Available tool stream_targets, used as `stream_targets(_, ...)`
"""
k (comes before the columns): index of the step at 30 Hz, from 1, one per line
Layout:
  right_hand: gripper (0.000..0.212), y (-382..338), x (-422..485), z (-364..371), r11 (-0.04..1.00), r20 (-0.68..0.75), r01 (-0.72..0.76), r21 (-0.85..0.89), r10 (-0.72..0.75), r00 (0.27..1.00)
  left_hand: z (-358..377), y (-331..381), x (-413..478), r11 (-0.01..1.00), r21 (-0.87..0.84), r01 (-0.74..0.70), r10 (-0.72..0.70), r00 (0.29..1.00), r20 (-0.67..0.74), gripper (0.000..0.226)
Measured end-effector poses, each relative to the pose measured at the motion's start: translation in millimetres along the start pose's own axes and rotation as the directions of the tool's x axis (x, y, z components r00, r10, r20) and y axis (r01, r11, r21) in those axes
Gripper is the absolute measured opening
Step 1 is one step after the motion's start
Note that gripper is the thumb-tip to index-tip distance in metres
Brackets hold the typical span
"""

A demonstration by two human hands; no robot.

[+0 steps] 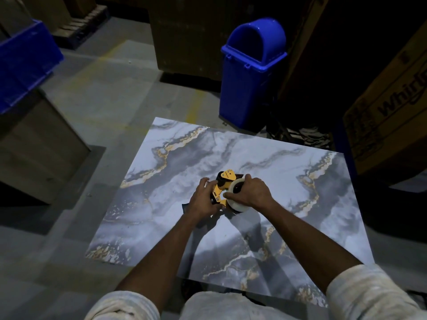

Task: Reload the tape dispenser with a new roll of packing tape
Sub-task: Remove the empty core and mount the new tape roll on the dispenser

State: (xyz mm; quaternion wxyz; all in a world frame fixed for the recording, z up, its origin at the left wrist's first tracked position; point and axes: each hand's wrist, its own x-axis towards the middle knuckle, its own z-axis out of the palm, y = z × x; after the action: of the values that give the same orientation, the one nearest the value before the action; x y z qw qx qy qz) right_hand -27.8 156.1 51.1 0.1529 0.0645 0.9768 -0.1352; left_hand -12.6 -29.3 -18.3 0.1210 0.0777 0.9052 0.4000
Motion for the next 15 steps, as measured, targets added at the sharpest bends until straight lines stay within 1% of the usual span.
stream_targets(4,0.101,0,2,0,1.000,0.004,0.011,-0.017,-0.011,1.000,1,-2,0,1.000,-0.005,-0.009,0.009,1.000,0.000,0.087)
stream_targets(6,0.106,3,2,-3,1.000,0.060,0.024,-0.020,-0.022,0.998,1,-3,1,1.000,0.000,-0.006,0.006,1.000,0.001,0.089)
stream_targets(8,0.115,7,0,-8,0.999,0.153,0.049,-0.002,-0.048,0.987,1,-3,2,1.000,0.002,0.001,-0.001,1.000,0.007,0.090)
stream_targets(9,0.121,9,-2,-9,0.996,0.187,0.087,-0.022,-0.082,0.979,1,-3,2,1.000,0.007,0.006,-0.006,1.000,0.009,0.091)
stream_targets(11,0.129,13,-4,-11,0.969,0.197,0.204,-0.136,-0.176,0.965,2,-4,4,1.000,0.014,0.020,-0.020,1.000,0.015,0.094)
stream_targets(13,0.128,14,-4,-12,0.943,0.179,0.272,-0.194,-0.238,0.955,3,-5,5,0.999,0.018,0.027,-0.027,0.999,0.022,0.094)
stream_targets(15,0.122,13,-1,-15,0.945,0.169,0.273,-0.181,-0.243,0.955,3,-6,6,1.000,0.017,0.024,-0.024,0.999,0.026,0.094)
